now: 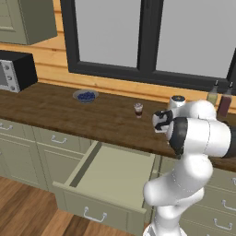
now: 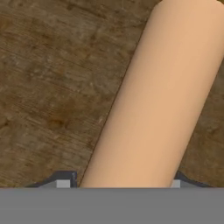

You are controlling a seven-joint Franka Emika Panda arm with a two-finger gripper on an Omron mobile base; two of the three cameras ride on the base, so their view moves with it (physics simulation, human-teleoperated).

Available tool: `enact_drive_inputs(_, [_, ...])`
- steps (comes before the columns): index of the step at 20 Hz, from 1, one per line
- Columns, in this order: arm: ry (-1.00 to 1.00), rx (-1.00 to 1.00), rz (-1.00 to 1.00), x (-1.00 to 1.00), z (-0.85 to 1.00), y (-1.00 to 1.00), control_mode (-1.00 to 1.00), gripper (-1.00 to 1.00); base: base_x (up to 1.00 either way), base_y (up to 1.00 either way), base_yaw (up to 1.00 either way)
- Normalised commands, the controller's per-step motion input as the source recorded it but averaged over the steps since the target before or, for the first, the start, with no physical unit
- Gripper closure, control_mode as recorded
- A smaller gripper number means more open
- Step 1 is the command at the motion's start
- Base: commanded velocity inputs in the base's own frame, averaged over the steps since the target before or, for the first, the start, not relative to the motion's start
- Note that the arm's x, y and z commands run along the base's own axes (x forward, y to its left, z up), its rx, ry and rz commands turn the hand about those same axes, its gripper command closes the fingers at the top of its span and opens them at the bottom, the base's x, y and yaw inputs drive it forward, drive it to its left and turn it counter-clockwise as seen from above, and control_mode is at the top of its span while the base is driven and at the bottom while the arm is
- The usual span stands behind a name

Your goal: Pick the rolling pin from the drawer and place it on the counter.

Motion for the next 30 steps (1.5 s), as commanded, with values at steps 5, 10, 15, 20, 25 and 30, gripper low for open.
enact_drive_inputs(5, [-0.09, 0.07, 0.00, 0.50, -0.36, -0.09, -1.00, -1.00, 0.00, 0.00, 0.00])
enact_drive_inputs(10, [-0.05, 0.00, 0.00, 0.36, -0.15, -0.03, -1.00, -1.00, 0.00, 0.00, 0.00])
enact_drive_inputs(15, [-0.09, 0.01, 0.00, 0.13, 0.12, -0.06, -1.00, -1.00, 0.00, 0.00, 0.00])
enact_drive_inputs(20, [-0.10, 0.09, 0.00, -0.11, 0.51, 0.00, -1.00, -1.00, 0.00, 0.00, 0.00])
enact_drive_inputs(25, [-0.06, 0.15, 0.00, -0.68, 0.55, 0.19, -1.00, -1.00, 0.00, 0.00, 0.00])
enact_drive_inputs(30, [-0.01, 0.09, 0.06, -0.65, 0.68, 0.45, -1.00, -1.00, 0.00, 0.00, 0.00])
